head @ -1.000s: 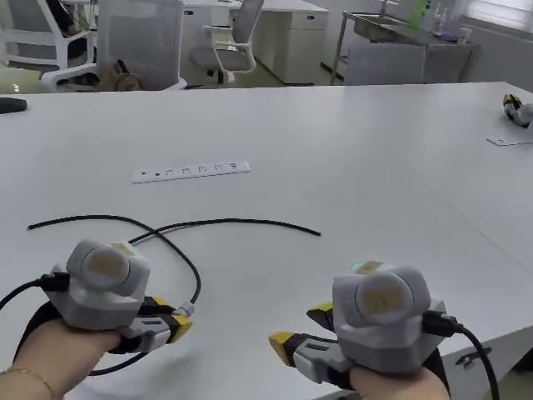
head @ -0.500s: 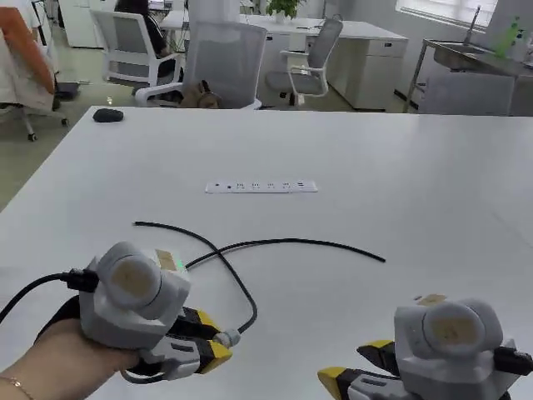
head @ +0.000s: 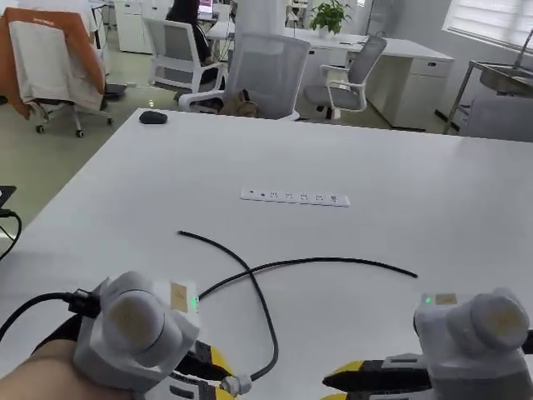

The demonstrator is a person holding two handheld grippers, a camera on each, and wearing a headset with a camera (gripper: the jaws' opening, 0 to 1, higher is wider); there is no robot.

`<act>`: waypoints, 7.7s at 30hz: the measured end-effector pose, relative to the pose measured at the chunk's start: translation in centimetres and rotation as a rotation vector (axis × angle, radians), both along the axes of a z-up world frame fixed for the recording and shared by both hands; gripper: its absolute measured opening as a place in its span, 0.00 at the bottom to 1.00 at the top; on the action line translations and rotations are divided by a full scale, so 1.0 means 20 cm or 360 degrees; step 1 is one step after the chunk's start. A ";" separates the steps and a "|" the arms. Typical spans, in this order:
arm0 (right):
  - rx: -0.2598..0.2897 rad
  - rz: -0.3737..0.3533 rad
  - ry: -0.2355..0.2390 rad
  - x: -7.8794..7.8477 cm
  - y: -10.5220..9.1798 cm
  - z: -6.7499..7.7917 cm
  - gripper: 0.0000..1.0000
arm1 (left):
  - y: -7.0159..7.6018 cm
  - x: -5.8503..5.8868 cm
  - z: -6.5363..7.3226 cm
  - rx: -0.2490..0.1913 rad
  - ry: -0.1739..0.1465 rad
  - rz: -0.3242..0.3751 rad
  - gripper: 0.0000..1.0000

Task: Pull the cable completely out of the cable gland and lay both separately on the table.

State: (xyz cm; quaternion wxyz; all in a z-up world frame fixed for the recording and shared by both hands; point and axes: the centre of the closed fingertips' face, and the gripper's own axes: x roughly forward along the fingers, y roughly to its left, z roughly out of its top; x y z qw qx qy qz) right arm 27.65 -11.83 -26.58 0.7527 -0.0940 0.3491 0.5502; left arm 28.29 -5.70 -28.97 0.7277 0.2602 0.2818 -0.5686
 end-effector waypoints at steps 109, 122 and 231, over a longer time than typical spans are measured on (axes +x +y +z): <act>-0.0861 0.0475 -0.0596 0.16 0.07 -0.43 0.06 | -0.11 0.01 -0.15 -0.0012 -0.0053 -0.0125 0.17; -0.1284 0.0150 -0.0584 0.32 -0.22 -0.45 0.06 | -0.06 0.07 -0.17 0.0046 -0.0085 -0.0051 0.17; -0.0748 0.0563 -0.0673 0.13 0.18 -0.40 0.02 | -0.07 0.09 -0.14 0.0087 -0.0247 -0.0126 0.18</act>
